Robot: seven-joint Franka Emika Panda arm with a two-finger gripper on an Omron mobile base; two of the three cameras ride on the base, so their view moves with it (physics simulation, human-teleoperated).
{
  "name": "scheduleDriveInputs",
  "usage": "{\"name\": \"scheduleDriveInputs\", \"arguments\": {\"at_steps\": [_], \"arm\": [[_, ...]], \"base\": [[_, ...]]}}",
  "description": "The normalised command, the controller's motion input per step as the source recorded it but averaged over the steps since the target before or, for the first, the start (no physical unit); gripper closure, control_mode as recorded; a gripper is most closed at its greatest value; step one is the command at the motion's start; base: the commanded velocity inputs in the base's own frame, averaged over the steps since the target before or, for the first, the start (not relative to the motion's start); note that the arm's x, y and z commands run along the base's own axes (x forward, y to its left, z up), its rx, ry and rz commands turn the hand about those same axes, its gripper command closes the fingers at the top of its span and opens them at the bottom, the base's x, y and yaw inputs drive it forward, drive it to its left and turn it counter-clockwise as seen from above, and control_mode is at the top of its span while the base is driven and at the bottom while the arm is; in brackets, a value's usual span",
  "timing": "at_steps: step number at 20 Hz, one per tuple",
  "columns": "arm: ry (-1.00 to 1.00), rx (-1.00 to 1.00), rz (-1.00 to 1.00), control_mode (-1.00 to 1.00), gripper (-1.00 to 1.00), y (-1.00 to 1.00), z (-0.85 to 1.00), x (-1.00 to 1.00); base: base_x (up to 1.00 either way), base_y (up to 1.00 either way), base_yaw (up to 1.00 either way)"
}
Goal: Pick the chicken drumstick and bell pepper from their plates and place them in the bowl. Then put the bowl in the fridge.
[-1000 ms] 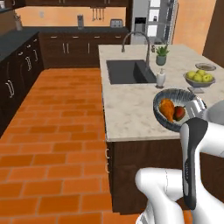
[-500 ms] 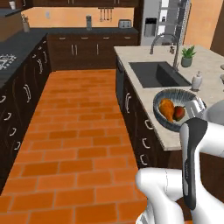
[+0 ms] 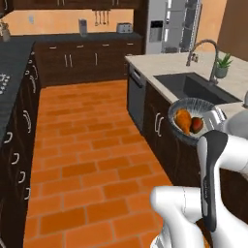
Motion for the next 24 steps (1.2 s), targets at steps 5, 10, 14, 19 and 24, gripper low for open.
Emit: {"name": "scheduleDriveInputs", "arguments": {"at_steps": [5,10,14,19,24], "arm": [[0.0,0.0,0.0,1.0,1.0,0.0,0.0,0.0],[0.0,0.0,0.0,1.0,1.0,0.0,0.0,0.0],[0.0,0.0,0.0,1.0,1.0,0.0,0.0,0.0],[0.0,0.0,0.0,1.0,1.0,0.0,0.0,0.0],[0.0,0.0,0.0,1.0,1.0,0.0,0.0,0.0]], "base": [[1.0,1.0,-0.37],[1.0,0.65,-0.07],[1.0,0.08,0.16],[1.0,-0.21,0.43],[1.0,-0.38,0.31]]}}
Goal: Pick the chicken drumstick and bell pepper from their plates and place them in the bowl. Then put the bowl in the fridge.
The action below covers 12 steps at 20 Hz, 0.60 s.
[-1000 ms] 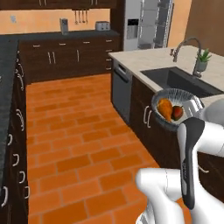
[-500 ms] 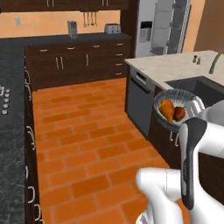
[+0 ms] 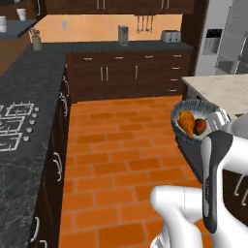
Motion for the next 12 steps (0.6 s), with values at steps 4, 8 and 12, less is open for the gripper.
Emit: {"name": "scheduleDriveInputs", "arguments": {"at_steps": [4,8,12], "arm": [[0.0,0.0,0.0,1.0,1.0,0.0,0.0,0.0],[0.0,0.0,0.0,1.0,1.0,0.0,0.0,0.0],[0.0,0.0,0.0,1.0,1.0,0.0,0.0,0.0]], "base": [[1.0,-0.24,0.0],[1.0,-0.01,0.0],[1.0,0.0,0.05]]}}
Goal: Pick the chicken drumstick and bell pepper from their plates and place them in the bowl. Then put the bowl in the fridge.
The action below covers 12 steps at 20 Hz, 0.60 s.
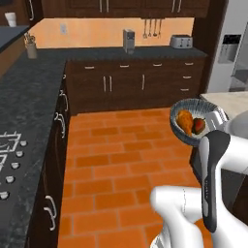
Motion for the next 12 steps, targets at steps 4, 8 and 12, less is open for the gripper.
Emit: {"name": "scheduleDriveInputs", "arguments": {"at_steps": [4,8,12], "arm": [[0.0,0.0,0.0,1.0,1.0,0.0,0.0,0.0],[0.0,0.0,0.0,1.0,1.0,0.0,0.0,0.0],[0.0,0.0,0.0,1.0,1.0,0.0,0.0,0.0]], "base": [[1.0,0.0,0.0],[1.0,0.0,0.0],[1.0,0.0,0.0]]}}
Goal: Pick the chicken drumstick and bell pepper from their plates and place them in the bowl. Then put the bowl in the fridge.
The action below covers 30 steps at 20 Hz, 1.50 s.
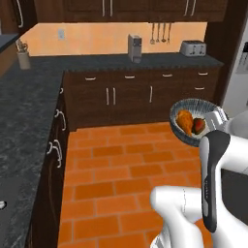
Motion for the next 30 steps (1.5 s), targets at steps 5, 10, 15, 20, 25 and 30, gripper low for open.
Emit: {"name": "scheduleDriveInputs", "arguments": {"at_steps": [5,10,15,20,25,30], "arm": [[0.0,0.0,0.0,1.0,1.0,0.0,0.0,0.0],[0.0,0.0,0.0,1.0,1.0,0.0,0.0,0.0],[0.0,0.0,0.0,1.0,1.0,0.0,0.0,0.0],[0.0,0.0,0.0,1.0,1.0,0.0,0.0,0.0],[0.0,0.0,0.0,1.0,1.0,0.0,0.0,0.0],[0.0,0.0,0.0,1.0,1.0,0.0,0.0,0.0]], "base": [[1.0,0.01,-0.07],[1.0,0.37,-0.29],[1.0,0.69,-0.38],[1.0,0.16,-0.43],[0.87,-0.99,-0.39],[0.96,-0.23,-0.47]]}}
